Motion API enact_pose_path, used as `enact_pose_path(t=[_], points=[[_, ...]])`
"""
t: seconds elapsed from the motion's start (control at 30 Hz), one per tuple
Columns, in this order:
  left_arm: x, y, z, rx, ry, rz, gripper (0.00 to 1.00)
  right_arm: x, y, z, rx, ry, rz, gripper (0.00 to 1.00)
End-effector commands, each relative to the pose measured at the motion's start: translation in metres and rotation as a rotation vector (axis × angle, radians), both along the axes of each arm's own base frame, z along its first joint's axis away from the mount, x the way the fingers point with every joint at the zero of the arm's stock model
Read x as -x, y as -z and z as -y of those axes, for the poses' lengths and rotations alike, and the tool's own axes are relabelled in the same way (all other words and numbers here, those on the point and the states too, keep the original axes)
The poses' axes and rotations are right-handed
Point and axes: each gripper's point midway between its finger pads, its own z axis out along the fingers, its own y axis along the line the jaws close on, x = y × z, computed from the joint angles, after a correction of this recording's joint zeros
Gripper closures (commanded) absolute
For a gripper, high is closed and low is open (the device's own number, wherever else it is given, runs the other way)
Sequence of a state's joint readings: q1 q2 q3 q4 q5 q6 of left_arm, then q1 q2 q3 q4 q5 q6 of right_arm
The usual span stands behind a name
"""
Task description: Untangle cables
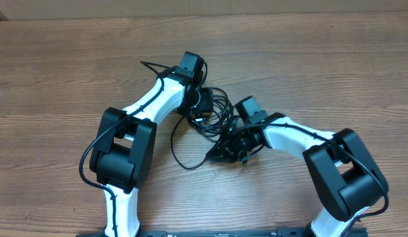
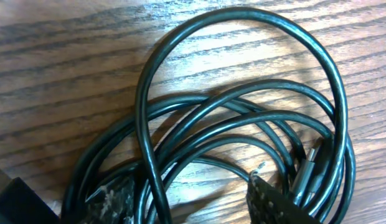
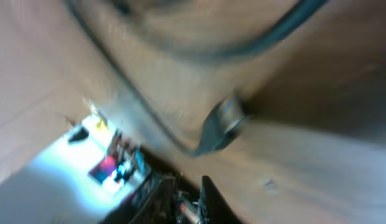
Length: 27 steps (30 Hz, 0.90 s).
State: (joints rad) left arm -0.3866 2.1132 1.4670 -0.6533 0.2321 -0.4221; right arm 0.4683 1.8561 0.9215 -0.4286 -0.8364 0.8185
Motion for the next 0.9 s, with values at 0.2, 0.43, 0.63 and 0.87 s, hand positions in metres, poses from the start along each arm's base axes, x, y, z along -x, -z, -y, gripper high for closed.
enact_pose_path(t=[0.2, 0.43, 0.63, 0.87], points=[[0.016, 0.042, -0.018, -0.087, -0.012, -0.08, 0.32, -0.051, 0.032, 0.053, 0.321, 0.261, 0.12, 0.88], [0.016, 0.042, -0.017, -0.083, -0.007, -0.079, 0.2, -0.062, 0.028, 0.045, 0.296, 0.262, 0.182, 0.94], [0.018, 0.017, -0.004, 0.017, 0.083, -0.083, 0.2, -0.06, 0.027, 0.044, 0.291, 0.247, 0.188, 0.96], [0.011, -0.045, -0.019, 0.04, 0.069, -0.005, 0.15, -0.065, 0.025, 0.04, 0.27, 0.212, 0.24, 0.92]])
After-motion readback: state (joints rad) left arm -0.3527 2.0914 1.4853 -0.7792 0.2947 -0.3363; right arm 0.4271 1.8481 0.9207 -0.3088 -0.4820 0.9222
